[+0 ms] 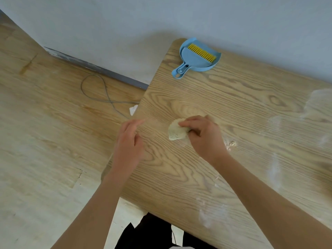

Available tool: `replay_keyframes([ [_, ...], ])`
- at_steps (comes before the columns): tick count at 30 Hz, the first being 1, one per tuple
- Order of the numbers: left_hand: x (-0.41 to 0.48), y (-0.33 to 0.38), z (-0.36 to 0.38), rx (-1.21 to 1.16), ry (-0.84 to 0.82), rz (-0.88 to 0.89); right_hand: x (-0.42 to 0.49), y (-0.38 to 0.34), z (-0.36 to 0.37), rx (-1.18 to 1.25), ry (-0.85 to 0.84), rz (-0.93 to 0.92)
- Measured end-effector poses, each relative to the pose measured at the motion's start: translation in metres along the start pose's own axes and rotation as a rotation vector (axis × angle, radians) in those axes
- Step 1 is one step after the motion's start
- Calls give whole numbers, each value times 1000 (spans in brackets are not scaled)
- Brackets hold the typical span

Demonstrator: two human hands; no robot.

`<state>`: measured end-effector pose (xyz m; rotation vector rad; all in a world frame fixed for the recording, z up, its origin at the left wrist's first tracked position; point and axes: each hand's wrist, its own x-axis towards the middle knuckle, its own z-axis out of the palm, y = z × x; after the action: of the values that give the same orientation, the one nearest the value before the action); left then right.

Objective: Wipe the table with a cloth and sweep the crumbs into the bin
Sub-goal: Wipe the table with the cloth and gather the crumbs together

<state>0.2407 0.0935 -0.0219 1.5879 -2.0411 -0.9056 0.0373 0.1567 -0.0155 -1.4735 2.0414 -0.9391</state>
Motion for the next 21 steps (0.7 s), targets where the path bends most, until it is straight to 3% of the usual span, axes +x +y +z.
replay_keyframes([
  [8, -27, -29, -42, -74, 82, -17, -56, -67, 101, -54, -28, -167],
  [12, -41, -39, -51, -18, 56, 10, -92, -65, 133, -166, -197, -265],
  [18, -61, -35, -43, -17, -15, 0, -112, -24, 106, -246, -173, -334],
  [21, -72, -27, -28, -2, -46, -13, -110, 4, 74, -263, -121, -256],
])
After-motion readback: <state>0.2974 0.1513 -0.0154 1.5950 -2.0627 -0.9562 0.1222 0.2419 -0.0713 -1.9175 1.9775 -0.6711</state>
